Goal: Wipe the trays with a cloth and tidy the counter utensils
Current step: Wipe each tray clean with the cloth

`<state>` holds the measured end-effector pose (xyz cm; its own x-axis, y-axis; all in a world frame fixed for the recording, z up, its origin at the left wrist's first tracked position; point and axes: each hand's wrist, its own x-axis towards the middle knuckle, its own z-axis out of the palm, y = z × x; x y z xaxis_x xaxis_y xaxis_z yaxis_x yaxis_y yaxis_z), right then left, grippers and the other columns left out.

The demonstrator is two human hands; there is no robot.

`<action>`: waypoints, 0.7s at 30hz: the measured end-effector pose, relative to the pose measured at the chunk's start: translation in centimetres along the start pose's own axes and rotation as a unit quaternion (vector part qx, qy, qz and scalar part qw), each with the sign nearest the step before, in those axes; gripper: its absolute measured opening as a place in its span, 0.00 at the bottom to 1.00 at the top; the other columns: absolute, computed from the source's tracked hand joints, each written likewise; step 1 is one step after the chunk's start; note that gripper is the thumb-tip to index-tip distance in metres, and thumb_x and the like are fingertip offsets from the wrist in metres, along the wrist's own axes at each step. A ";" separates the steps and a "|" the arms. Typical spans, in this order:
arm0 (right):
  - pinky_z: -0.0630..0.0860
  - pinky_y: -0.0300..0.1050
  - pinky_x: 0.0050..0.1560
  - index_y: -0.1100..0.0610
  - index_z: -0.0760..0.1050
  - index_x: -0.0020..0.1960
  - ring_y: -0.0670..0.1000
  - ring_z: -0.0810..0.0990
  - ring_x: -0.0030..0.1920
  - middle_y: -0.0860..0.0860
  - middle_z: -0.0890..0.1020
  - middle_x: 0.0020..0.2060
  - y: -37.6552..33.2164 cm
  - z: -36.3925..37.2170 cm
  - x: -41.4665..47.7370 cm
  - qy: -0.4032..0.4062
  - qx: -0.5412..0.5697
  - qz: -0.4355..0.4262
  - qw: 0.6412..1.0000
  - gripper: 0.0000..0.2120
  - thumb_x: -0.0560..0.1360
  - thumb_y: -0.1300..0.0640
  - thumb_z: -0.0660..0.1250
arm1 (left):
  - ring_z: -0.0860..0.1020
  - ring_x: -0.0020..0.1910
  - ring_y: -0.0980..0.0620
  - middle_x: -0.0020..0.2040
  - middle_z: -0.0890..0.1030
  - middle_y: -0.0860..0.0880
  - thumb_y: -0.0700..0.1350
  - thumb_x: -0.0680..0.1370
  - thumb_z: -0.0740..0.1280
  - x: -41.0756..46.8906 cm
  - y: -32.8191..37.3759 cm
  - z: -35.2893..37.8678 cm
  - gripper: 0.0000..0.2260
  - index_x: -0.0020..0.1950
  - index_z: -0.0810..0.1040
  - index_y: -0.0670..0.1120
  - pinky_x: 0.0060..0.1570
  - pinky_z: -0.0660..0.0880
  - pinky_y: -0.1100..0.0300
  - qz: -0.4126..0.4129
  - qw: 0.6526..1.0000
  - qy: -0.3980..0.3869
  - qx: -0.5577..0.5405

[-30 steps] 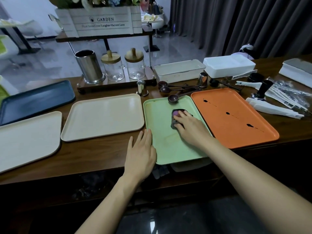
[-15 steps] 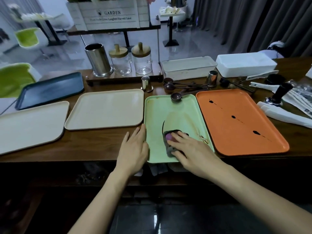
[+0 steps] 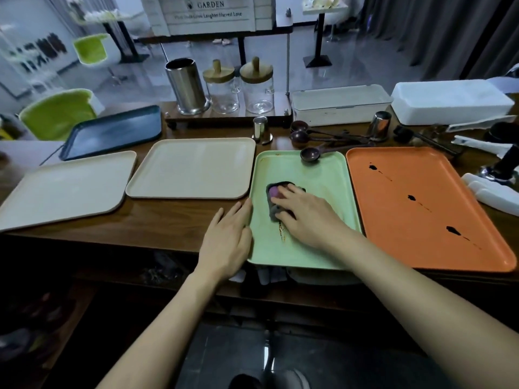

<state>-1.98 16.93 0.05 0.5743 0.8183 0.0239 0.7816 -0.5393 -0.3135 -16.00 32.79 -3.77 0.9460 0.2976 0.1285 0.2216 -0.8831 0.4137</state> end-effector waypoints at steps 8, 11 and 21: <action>0.67 0.50 0.72 0.41 0.65 0.76 0.41 0.50 0.79 0.39 0.58 0.78 0.0 -0.7 -6.6 -0.064 0.015 -0.053 0.996 0.21 0.83 0.47 0.55 | 0.56 0.81 0.58 0.81 0.62 0.55 0.46 0.80 0.49 0.1 -0.3 0.4 0.30 0.84 0.55 0.51 0.80 0.50 0.55 -0.001 1.000 0.008 0.006; 0.67 0.50 0.71 0.43 0.66 0.76 0.44 0.52 0.79 0.42 0.59 0.78 0.4 -1.3 -4.1 -0.061 0.005 -0.047 0.997 0.21 0.84 0.48 0.54 | 0.57 0.81 0.57 0.81 0.62 0.55 0.46 0.80 0.50 0.1 -0.2 0.3 0.30 0.84 0.55 0.51 0.80 0.50 0.54 0.003 1.000 0.006 0.003; 0.74 0.52 0.59 0.51 0.74 0.67 0.52 0.64 0.73 0.48 0.70 0.71 -2.0 1.8 3.0 0.034 -0.012 -0.046 0.998 0.17 0.81 0.51 0.56 | 0.63 0.77 0.60 0.79 0.67 0.52 0.51 0.85 0.47 -0.3 0.2 0.4 0.26 0.84 0.55 0.47 0.79 0.53 0.57 -0.035 0.998 0.042 -0.022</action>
<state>-2.32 20.81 -0.96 0.5139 0.8499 0.1164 0.8370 -0.4671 -0.2851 -16.18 32.36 -4.04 0.9046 0.3897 0.1724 0.2745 -0.8424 0.4637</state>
